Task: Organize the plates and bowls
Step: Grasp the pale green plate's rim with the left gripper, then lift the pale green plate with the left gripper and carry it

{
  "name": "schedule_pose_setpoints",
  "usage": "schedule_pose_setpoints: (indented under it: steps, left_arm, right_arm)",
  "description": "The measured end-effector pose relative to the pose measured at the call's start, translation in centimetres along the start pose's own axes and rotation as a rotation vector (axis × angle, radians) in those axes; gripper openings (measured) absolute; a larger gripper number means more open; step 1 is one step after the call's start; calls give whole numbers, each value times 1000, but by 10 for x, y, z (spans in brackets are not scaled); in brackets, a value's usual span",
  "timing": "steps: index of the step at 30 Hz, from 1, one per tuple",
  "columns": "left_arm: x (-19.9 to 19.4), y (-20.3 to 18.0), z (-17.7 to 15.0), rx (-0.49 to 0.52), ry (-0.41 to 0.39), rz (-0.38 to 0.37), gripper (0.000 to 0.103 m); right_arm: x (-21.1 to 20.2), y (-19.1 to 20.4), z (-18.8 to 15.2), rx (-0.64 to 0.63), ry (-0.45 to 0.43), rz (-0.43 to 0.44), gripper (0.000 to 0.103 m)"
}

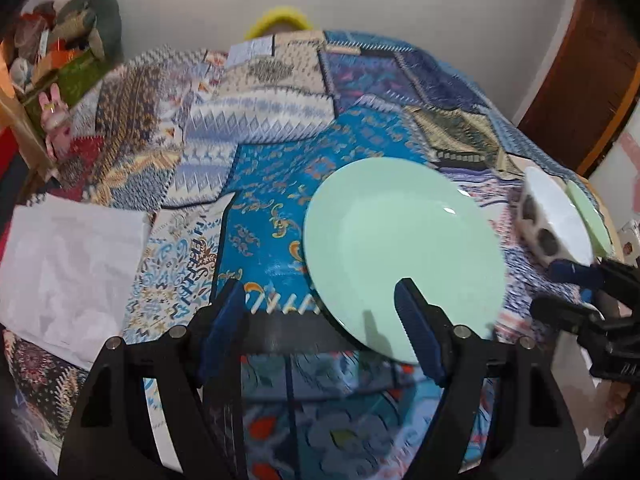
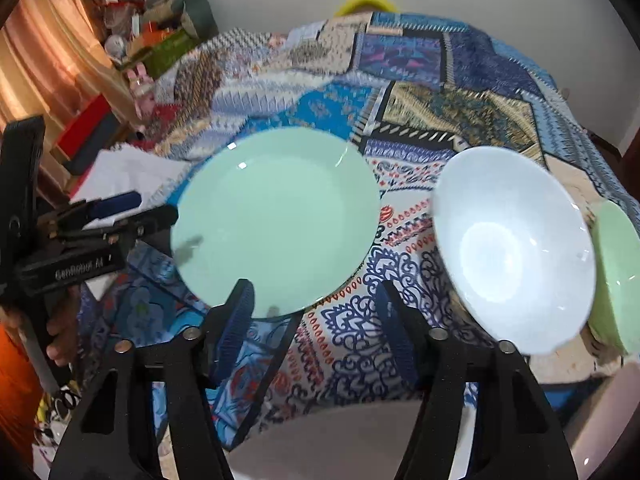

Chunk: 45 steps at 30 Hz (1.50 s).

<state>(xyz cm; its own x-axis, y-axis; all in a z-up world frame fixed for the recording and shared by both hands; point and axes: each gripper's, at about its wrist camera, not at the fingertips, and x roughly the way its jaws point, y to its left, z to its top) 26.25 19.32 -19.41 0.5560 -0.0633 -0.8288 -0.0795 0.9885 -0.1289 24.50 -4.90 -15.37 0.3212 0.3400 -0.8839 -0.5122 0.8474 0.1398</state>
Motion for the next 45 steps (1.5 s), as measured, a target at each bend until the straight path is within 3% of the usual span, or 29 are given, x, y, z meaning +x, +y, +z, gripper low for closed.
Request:
schedule_pose_setpoints:
  steps: [4, 9, 14, 22, 29, 40, 45]
  left_arm:
    - [22, 4, 9, -7, 35, -21, 60]
    - [41, -1, 16, 15, 75, -32, 45]
    - [52, -6, 24, 49, 85, -16, 25]
    - [43, -2, 18, 46, 94, -39, 24]
    - [9, -2, -21, 93, 116, -21, 25]
    - [-39, 1, -82, 35, 131, -56, 27]
    - [-40, 10, -86, -19, 153, -85, 27]
  right_arm:
    - [10, -1, 4, -6, 30, -4, 49]
    - [25, -5, 8, 4, 73, -26, 35]
    - [31, -13, 11, 64, 96, 13, 33]
    - [30, -10, 10, 35, 100, 9, 31]
    - [30, 4, 5, -24, 127, 43, 31]
    - [35, 26, -2, -94, 166, 96, 31]
    - [41, 27, 0, -79, 184, 114, 31]
